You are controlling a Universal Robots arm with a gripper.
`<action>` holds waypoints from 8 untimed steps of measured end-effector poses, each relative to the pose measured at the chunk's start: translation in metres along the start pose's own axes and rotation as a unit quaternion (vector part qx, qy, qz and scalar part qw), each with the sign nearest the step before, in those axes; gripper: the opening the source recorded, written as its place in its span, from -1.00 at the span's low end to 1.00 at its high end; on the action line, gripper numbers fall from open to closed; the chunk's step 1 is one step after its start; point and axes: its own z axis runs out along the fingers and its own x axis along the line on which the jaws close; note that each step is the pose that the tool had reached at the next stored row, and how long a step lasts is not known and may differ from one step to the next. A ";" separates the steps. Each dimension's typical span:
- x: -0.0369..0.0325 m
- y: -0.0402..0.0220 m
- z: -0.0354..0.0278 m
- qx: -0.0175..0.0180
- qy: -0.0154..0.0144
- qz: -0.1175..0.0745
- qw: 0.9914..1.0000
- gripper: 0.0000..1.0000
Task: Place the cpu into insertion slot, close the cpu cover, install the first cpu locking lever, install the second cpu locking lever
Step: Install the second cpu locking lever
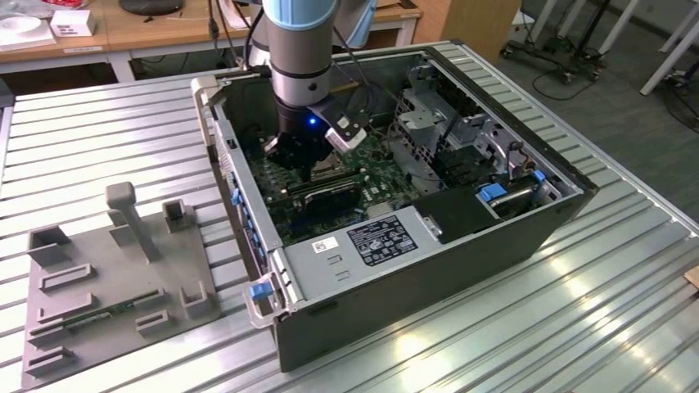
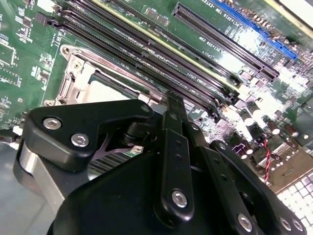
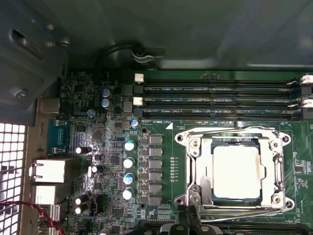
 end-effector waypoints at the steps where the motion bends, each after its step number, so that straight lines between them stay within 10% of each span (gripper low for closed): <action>1: 0.0003 0.0000 0.0001 0.000 0.000 0.000 1.000 -0.79; 8: 0.0012 0.0008 0.0026 0.000 -0.001 0.000 1.000 -0.79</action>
